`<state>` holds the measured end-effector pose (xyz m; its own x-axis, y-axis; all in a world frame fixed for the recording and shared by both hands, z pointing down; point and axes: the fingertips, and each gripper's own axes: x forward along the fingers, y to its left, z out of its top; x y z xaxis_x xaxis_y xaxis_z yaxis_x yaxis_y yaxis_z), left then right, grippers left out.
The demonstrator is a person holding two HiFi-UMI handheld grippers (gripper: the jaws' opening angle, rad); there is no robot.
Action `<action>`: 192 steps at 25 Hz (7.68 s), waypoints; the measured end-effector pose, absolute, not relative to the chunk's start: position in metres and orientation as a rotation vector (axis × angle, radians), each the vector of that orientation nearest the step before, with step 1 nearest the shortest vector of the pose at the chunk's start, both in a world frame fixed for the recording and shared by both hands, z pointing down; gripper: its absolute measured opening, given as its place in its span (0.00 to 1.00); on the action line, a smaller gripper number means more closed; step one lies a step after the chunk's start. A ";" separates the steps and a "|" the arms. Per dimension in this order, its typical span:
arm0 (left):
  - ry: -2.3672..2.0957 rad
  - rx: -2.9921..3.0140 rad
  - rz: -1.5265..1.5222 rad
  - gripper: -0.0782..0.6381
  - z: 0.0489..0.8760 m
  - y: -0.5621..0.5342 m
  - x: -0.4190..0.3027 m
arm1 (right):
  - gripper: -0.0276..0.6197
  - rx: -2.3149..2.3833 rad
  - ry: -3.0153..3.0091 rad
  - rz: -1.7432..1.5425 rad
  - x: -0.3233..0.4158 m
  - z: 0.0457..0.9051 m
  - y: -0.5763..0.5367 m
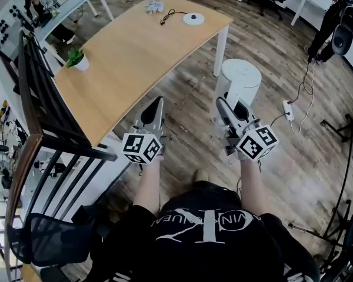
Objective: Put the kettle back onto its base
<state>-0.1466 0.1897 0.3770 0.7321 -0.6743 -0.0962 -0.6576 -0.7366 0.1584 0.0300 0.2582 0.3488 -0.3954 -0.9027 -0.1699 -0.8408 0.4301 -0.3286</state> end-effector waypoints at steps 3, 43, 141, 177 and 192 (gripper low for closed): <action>-1.093 2.813 -0.252 0.12 0.375 0.177 -0.130 | 0.29 -1.490 2.371 -0.261 0.045 0.349 0.245; -1.086 2.786 -0.155 0.13 0.397 -0.157 -0.025 | 0.29 -1.469 2.472 -0.315 0.127 0.361 -0.080; -1.372 2.613 -0.092 0.13 0.423 -0.415 -0.010 | 0.29 -1.138 2.967 -0.268 0.145 0.405 -0.400; -1.342 2.605 -0.090 0.13 0.432 -0.399 -0.008 | 0.28 -0.874 3.129 -0.283 0.178 0.420 -0.402; -1.312 2.623 -0.068 0.12 0.431 -0.387 -0.007 | 0.28 -0.614 3.285 -0.368 0.198 0.429 -0.389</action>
<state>-0.0070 -0.3873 0.4313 0.6031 -0.7960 0.0511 -0.7864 -0.5827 0.2049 0.1980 -0.3893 0.4291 -0.9097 -0.3287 0.2536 -0.3767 0.9104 -0.1713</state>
